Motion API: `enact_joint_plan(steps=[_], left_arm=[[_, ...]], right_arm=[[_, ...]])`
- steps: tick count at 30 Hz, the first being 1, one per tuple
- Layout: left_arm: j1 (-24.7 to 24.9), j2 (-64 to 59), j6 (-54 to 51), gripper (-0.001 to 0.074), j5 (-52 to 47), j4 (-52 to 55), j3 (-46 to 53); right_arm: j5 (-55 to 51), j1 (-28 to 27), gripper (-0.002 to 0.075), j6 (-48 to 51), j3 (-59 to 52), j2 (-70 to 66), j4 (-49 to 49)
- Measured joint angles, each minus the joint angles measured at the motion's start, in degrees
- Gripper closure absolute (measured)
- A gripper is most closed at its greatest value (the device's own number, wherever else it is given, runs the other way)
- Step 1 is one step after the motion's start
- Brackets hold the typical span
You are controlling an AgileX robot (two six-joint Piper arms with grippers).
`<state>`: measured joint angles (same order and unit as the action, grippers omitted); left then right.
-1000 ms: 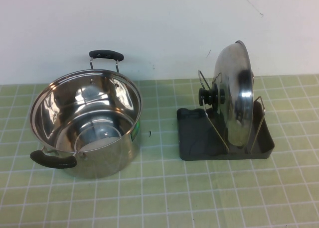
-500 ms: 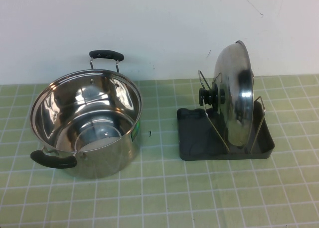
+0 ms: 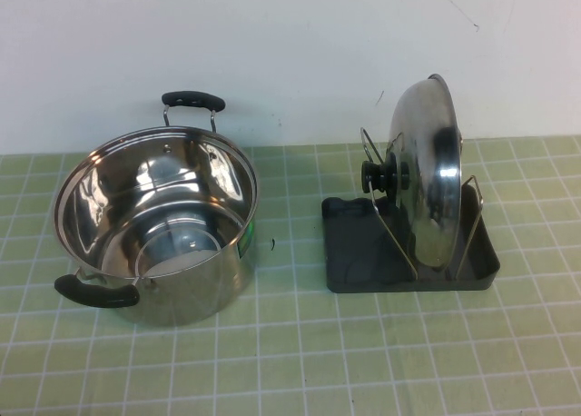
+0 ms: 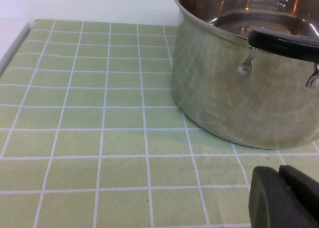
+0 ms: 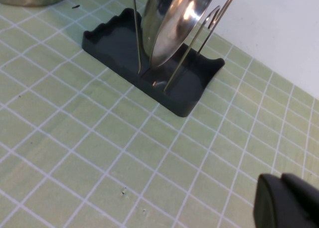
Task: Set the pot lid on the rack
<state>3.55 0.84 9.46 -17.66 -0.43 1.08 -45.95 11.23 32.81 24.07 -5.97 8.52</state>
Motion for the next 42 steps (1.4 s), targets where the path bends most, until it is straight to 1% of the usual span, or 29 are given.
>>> enact_joint_plan(steps=[23, 27, 29, 31, 35, 37, 39, 42], left_arm=[[0.00, 0.00, 0.59, 0.0736, 0.00, 0.00, 0.00], [0.00, 0.00, 0.59, 0.0736, 0.00, 0.00, 0.00], [0.00, 0.00, 0.59, 0.0736, 0.00, 0.00, 0.00], [0.00, 0.00, 0.59, 0.0736, 0.00, 0.00, 0.00], [0.00, 0.00, 0.59, 0.0736, 0.00, 0.00, 0.00], [0.00, 0.00, 0.45, 0.0736, 0.00, 0.00, 0.00], [0.00, 0.00, 0.45, 0.0736, 0.00, 0.00, 0.00], [0.00, 0.00, 0.45, 0.0736, -0.09, 0.00, 0.00]], right_arm=[[0.00, 0.00, 0.0727, 0.00, 0.00, 0.00, 0.00], [2.54, 0.00, 0.0727, 0.00, -0.34, 0.00, -0.24], [6.24, -0.10, 0.0727, 0.00, -1.76, 0.58, -0.57], [13.17, -0.97, 0.0727, 0.00, -4.97, 1.47, -0.82], [33.58, -4.54, 0.0727, 0.00, -14.68, 3.99, -0.94], [40.57, -6.22, 0.0727, 0.00, -19.35, 5.57, -0.94], [43.44, -7.74, 0.0727, 0.00, -23.46, 6.43, -0.94], [41.60, -9.06, 0.0727, -1.07, -25.40, 6.67, -1.20]])
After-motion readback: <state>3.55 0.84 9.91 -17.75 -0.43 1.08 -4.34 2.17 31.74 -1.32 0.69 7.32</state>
